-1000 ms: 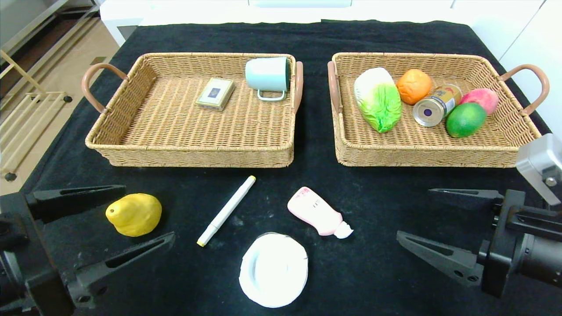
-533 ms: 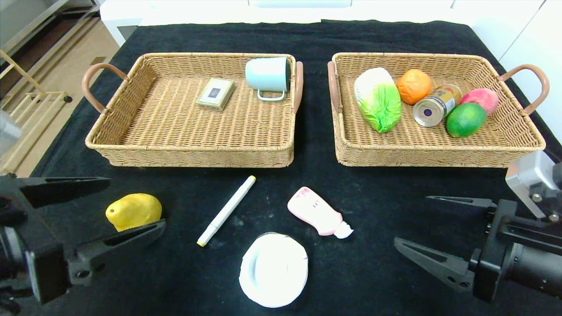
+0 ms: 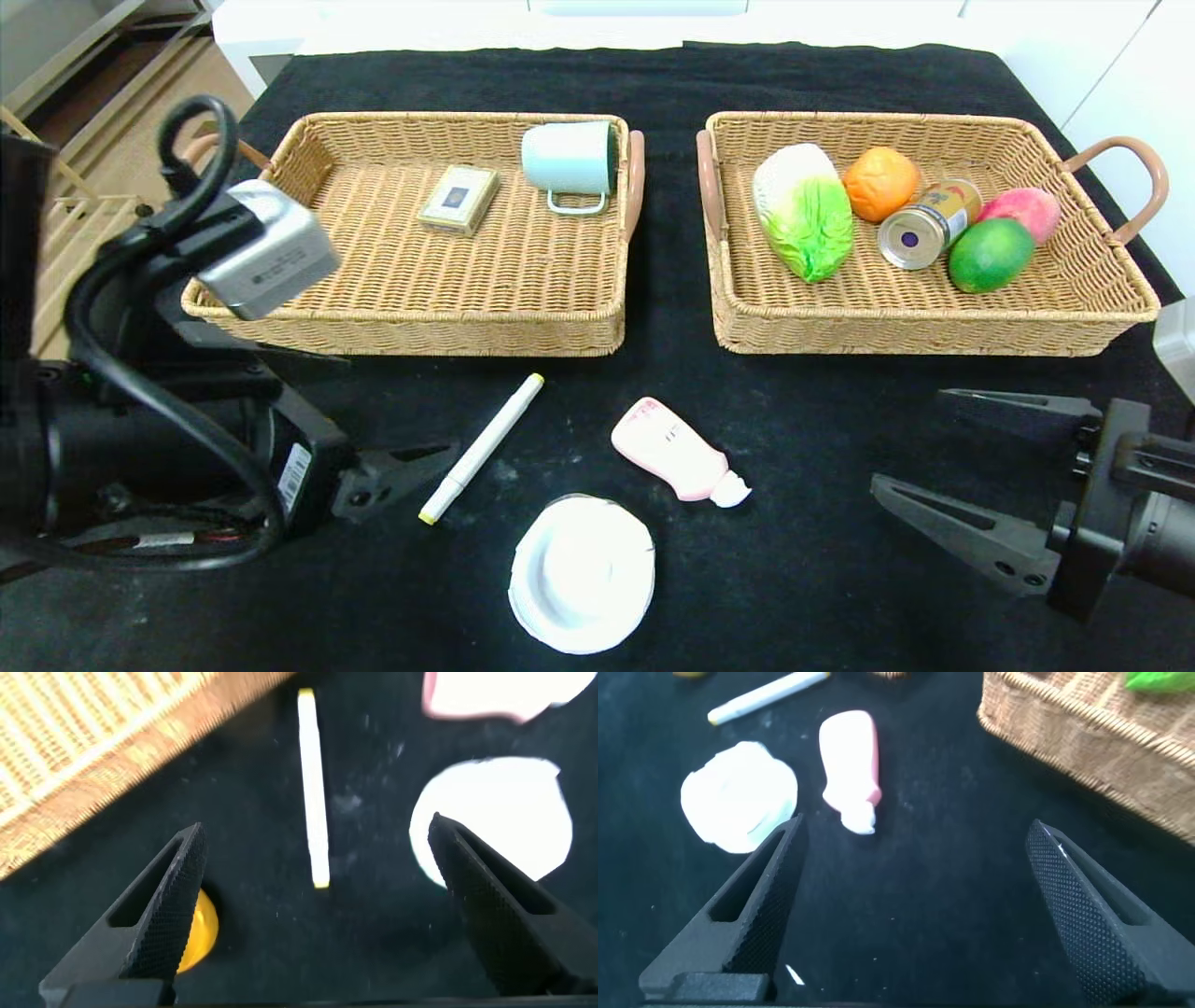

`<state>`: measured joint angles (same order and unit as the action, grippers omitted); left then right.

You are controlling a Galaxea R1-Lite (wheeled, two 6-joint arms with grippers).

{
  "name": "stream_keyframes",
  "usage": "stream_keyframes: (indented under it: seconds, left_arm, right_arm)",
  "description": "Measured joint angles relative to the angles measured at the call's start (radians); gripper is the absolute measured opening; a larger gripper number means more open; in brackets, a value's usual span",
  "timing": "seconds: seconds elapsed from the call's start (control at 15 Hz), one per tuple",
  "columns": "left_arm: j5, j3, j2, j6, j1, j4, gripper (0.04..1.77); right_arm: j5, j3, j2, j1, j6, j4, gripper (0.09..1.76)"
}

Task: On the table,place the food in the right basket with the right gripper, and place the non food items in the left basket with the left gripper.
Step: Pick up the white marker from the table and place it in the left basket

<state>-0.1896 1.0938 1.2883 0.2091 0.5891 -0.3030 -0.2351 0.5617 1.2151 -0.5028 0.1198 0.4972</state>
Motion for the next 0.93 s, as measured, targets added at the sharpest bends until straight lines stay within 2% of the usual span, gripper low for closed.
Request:
stream_keyframes:
  seconds: [0.2,0.47,0.73,0.93]
  left_arm:
    - [-0.037,0.092,0.105,-0.005,0.023,-0.082,1.72]
    - [-0.094,0.161,0.24,-0.008,0.019,-0.098,1.72]
    - [-0.114,0.221,0.347,-0.049,-0.011,-0.089,1.72]
    - [-0.112,0.23,0.389,-0.052,-0.032,-0.086,1.72]
  right_arm:
    - [0.0,0.001,-0.007,0.003,0.0,0.0,1.7]
    - [0.001,0.003,-0.009,0.014,0.0,0.0,1.7]
    - [0.001,0.006,-0.009,0.024,0.0,0.0,1.7]
    - [0.001,0.007,-0.009,0.026,0.0,0.0,1.7]
